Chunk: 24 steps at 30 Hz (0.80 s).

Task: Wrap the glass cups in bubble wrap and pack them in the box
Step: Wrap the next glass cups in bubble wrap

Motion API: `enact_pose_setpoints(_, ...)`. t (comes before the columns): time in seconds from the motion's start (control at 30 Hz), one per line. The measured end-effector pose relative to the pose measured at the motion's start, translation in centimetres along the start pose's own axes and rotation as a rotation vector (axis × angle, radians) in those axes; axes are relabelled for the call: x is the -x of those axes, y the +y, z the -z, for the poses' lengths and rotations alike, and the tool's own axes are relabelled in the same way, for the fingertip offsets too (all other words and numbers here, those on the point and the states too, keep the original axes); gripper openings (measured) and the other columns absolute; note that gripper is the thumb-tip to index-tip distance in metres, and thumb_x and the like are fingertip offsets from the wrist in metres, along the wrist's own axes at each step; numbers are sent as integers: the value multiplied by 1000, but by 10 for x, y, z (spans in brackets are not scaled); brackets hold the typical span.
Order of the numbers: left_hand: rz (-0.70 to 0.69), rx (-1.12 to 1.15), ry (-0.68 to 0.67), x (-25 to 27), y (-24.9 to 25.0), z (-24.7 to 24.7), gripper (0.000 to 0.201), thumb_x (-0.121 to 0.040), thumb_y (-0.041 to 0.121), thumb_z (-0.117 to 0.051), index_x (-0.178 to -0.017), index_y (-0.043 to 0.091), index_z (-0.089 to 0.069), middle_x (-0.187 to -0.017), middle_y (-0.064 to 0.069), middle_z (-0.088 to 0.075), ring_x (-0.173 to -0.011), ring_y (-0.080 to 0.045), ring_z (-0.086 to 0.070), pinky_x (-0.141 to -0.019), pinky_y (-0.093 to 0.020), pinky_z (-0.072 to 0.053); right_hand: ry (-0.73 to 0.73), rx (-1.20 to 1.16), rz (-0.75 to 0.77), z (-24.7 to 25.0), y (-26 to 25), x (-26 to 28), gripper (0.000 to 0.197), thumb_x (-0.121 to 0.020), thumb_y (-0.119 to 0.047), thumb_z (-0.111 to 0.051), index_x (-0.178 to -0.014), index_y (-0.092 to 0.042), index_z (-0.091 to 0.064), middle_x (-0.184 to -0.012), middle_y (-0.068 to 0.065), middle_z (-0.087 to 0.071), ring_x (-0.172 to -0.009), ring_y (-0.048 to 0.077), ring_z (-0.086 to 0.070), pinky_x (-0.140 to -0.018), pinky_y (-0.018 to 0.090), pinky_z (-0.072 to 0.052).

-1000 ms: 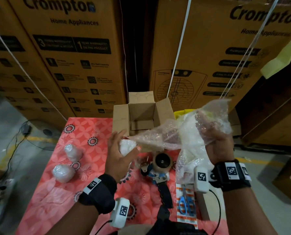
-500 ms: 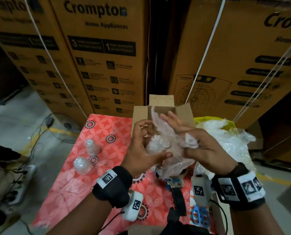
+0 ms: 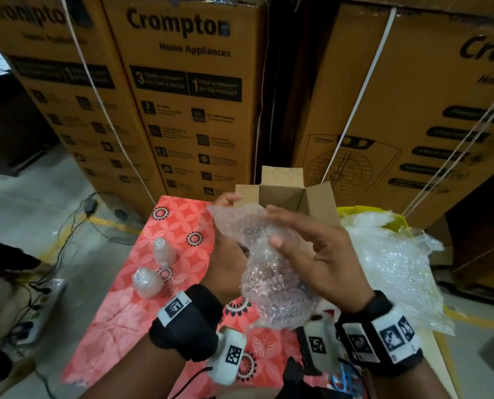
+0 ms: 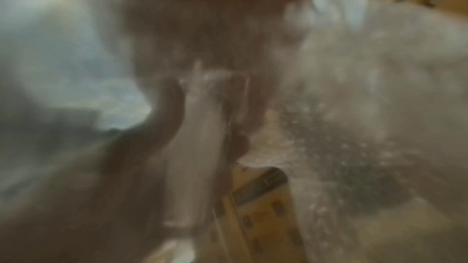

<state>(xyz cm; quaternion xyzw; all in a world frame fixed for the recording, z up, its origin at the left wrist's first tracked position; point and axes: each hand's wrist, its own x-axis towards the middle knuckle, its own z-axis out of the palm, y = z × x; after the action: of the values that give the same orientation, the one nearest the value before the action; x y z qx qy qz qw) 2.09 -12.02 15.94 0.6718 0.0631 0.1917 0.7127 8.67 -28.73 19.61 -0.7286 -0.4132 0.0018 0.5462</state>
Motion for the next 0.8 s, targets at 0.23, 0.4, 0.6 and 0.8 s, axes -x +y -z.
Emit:
enact_pose_setpoints(0.23,-118,11,35,-1,-11,-4,83,-76,10,-84,-140,29,-34,-140,-30,-48,-117,-31,-70,-87,-42,-63,13,-47,-30,-17,9,3,29,-85,1,-81,-109,-13,-78,-136,-5,-70,-142,11,-53,-118,47,-45)
enact_pose_setpoints(0.4,-259,-27,87,-2,-1,-10,70,-80,28,-74,-139,27,-36,-131,-12,-53,-123,-7,-64,-97,-27,-57,147,-203,-143,-32,3,4,48,-80,10,-79,-119,-12,-62,-141,-11,-64,-144,8,-50,-118,36,-45)
enact_pose_setpoints(0.6,-278,-128,-34,-1,11,-8,35,-97,-17,-49,-116,12,-51,-114,35,-62,-107,12,-61,-87,-5,-48,356,-165,-272,-43,2,1,74,-72,-13,-88,-130,-20,-45,-122,-6,-66,-108,10,-72,-81,36,-65)
enact_pose_setpoints(0.8,-84,44,39,-12,15,-13,23,-105,-5,-39,-100,13,-52,-86,25,-68,-85,1,-64,-75,-11,-50,350,-32,-205,-45,7,-3,58,-73,-34,-88,-125,-32,-61,-122,-7,-68,-107,26,-70,-82,55,-61)
